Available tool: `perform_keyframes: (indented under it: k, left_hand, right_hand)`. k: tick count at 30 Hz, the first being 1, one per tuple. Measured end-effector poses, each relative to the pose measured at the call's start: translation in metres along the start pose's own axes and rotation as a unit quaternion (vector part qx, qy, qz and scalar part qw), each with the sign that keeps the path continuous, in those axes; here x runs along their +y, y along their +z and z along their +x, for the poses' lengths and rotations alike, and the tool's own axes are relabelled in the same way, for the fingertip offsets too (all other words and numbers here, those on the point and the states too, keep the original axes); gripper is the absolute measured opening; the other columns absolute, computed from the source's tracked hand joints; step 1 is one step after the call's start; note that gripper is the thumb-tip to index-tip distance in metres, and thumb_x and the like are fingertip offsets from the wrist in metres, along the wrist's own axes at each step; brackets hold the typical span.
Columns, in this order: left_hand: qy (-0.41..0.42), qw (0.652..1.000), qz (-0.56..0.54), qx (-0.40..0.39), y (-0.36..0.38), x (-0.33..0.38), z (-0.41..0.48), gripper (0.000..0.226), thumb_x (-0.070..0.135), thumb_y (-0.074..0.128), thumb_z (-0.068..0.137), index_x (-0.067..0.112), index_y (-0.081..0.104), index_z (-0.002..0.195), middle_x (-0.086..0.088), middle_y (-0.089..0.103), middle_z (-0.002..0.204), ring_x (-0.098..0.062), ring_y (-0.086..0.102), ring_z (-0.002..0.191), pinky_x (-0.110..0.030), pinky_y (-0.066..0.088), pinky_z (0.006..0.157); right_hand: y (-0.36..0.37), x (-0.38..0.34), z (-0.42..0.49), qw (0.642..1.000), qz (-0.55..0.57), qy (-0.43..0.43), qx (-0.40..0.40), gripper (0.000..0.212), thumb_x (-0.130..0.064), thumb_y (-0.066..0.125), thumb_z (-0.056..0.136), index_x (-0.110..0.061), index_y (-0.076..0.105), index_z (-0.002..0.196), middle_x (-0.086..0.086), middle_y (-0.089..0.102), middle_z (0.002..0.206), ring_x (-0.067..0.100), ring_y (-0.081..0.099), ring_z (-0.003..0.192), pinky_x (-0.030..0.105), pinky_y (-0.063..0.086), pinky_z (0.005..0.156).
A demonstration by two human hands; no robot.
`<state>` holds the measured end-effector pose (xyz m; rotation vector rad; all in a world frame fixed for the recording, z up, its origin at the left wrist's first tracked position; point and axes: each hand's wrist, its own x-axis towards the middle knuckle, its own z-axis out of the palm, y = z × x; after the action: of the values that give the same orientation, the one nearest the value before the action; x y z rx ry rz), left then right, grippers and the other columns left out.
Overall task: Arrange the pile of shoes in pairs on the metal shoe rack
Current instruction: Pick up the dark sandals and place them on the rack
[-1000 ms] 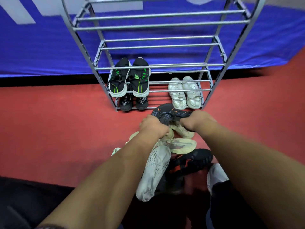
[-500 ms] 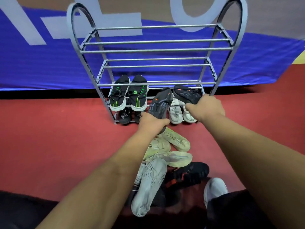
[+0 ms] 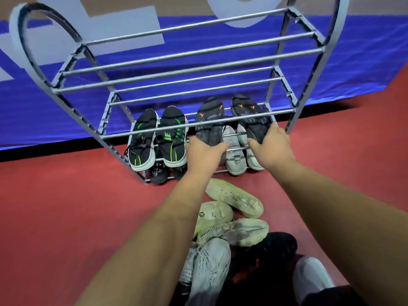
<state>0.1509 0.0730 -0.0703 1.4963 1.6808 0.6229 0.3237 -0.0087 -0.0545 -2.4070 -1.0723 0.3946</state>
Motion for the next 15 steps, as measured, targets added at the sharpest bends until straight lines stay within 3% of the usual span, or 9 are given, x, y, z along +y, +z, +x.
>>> perform_keyframes:
  k: [4, 7, 10, 13, 15]
  left_hand:
    - [0.013, 1.0, 0.009, 0.002, 0.017, 0.024, 0.014, 0.085, 0.054, 0.087, 0.063, 0.006, 0.058, 0.127, -0.008, 0.058, 0.126, -0.027, 0.057, 0.115, -0.037, 0.052, 0.1]
    - [0.012, 1.0, 0.011, -0.012, 0.034, 0.027, 0.026, 0.09, 0.062, 0.081, 0.06, 0.005, 0.06, 0.127, -0.016, 0.062, 0.126, -0.032, 0.057, 0.123, -0.043, 0.052, 0.104]
    - [0.025, 0.999, 0.014, -0.025, 0.049, 0.024, 0.035, 0.093, 0.06, 0.079, 0.065, -0.001, 0.053, 0.13, -0.02, 0.062, 0.129, -0.037, 0.055, 0.126, -0.047, 0.051, 0.105]
    - [0.044, 0.998, 0.032, -0.035, 0.061, 0.022, 0.043, 0.088, 0.059, 0.082, 0.074, 0.0, 0.047, 0.131, -0.02, 0.056, 0.132, -0.036, 0.052, 0.129, -0.046, 0.049, 0.107]
    - [0.035, 0.998, 0.023, -0.045, 0.067, 0.021, 0.048, 0.086, 0.058, 0.082, 0.076, 0.003, 0.044, 0.131, -0.017, 0.052, 0.133, -0.034, 0.053, 0.125, -0.045, 0.053, 0.102]
  right_hand:
    - [0.012, 0.0, 0.021, 1.0, -0.003, 0.006, 0.017, 0.075, -0.052, 0.068, 0.096, 0.007, 0.047, 0.137, 0.029, 0.053, 0.137, 0.046, 0.047, 0.13, 0.046, 0.037, 0.11]
    - [0.015, -0.005, 0.035, 0.999, -0.045, -0.014, 0.028, 0.075, -0.05, 0.065, 0.099, 0.009, 0.046, 0.14, 0.03, 0.053, 0.136, 0.047, 0.046, 0.131, 0.047, 0.034, 0.112]
    - [0.016, -0.012, 0.05, 0.987, -0.157, -0.036, 0.017, 0.059, -0.047, 0.052, 0.106, 0.009, 0.062, 0.122, 0.029, 0.059, 0.127, 0.045, 0.049, 0.125, 0.049, 0.036, 0.108]
    - [0.021, -0.011, 0.062, 0.972, -0.229, -0.046, 0.01, 0.061, -0.05, 0.043, 0.108, 0.005, 0.07, 0.113, 0.024, 0.064, 0.123, 0.041, 0.051, 0.121, 0.046, 0.039, 0.101]
    - [0.026, -0.004, 0.066, 0.97, -0.239, -0.04, 0.0, 0.063, -0.051, 0.042, 0.108, 0.007, 0.068, 0.117, 0.025, 0.059, 0.128, 0.041, 0.051, 0.121, 0.046, 0.039, 0.102]
